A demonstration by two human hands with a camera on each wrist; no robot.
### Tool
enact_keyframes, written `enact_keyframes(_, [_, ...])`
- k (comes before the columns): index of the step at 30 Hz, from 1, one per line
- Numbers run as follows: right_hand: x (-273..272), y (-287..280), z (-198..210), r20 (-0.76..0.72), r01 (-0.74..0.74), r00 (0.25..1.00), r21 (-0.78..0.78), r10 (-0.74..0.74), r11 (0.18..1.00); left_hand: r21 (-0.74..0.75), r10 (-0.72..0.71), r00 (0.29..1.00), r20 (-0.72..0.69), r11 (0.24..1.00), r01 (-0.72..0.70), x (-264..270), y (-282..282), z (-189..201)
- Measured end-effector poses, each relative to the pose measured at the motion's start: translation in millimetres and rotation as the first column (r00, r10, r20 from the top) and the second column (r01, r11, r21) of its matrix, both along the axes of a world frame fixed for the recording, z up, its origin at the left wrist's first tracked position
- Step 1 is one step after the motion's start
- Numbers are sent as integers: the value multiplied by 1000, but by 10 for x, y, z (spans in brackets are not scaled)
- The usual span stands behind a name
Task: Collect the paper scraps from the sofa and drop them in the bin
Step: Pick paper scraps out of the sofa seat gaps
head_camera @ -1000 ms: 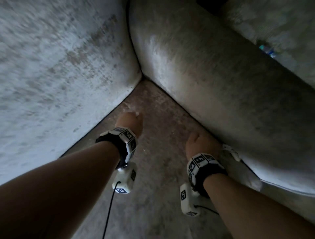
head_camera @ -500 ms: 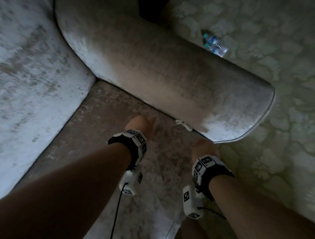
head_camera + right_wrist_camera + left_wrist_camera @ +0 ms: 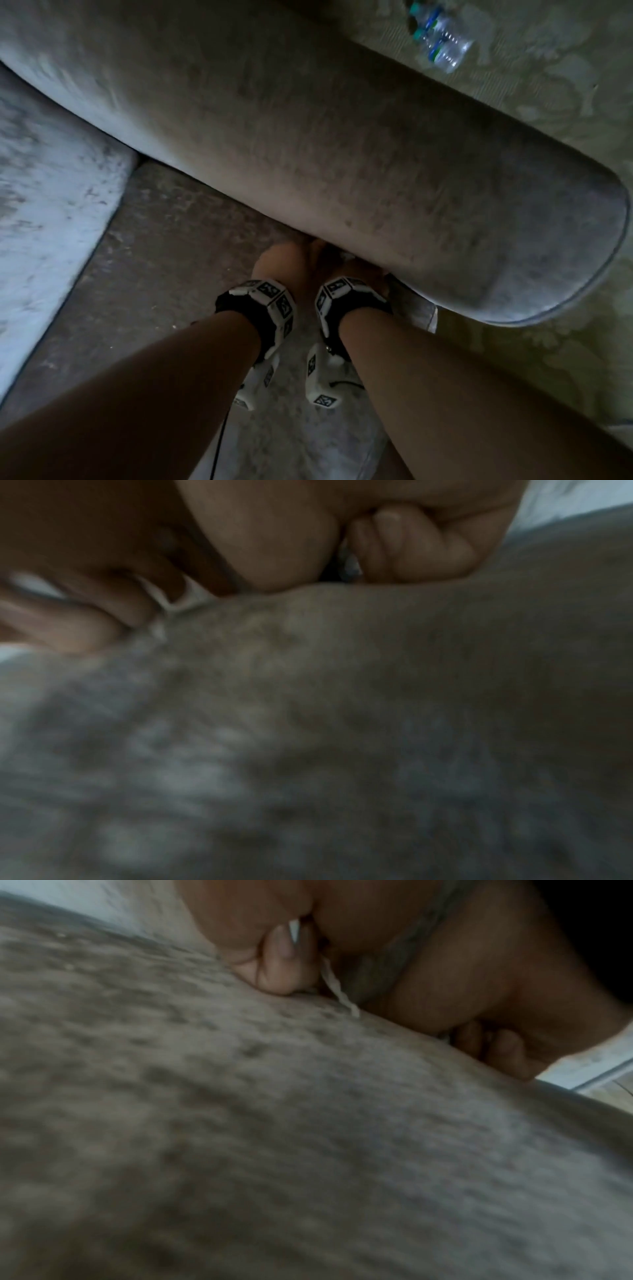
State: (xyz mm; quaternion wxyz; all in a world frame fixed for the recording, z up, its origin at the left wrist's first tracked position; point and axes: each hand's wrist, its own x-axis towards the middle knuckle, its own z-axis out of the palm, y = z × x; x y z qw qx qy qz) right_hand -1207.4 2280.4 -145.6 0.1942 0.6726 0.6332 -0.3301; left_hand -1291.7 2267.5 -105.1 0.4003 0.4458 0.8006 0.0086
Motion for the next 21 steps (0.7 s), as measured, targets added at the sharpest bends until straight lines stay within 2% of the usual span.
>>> enact_keyframes(2, [8,40,-60,-3,-133,991,14,133,991,35,56,998,-10,998,-56,-108,-34,-22])
enact_keyframes(3, [28,22,-63,23,-244,969,-53,245,968,39,102,995,-6,994,-101,-174,-35,-32])
enact_keyframes(4, [21,64,61,82,-193,975,-153,207,969,43,132,991,4,990,-132,-221,-47,-25])
enact_keyframes(5, [81,110,96,105,-159,978,-182,180,970,24,153,988,10,988,-153,-249,-60,-11])
enact_keyframes(6, [132,101,31,132,-105,983,-149,125,983,45,146,989,15,988,-147,-282,-101,-15])
enact_keyframes(7, [185,99,-90,171,-143,971,-144,167,979,51,142,990,5,989,-142,-309,-130,-11])
enact_keyframes(8, [159,69,-98,185,-88,976,-156,117,984,52,142,990,-19,989,-140,-341,-178,1])
enact_keyframes(13, [180,-44,1,156,-125,978,-110,142,986,-38,400,916,6,916,-400,-539,-619,73])
enact_keyframes(14, [159,-96,95,95,-64,993,-58,69,996,-30,458,889,20,889,-457,-569,-746,32])
enact_keyframes(16, [166,-235,116,13,-62,998,65,62,996,-33,578,815,51,816,-577,-597,-974,47])
enact_keyframes(17, [143,-294,141,-7,0,1000,82,1,997,-43,642,763,76,767,-641,-600,-1091,61])
enact_keyframes(19, [23,-503,410,-144,79,988,153,-57,985,-73,770,617,159,633,-771,-593,-1397,106])
enact_keyframes(21, [-214,-814,711,-269,58,963,132,-21,990,-83,843,476,250,508,-857,-610,-1778,270])
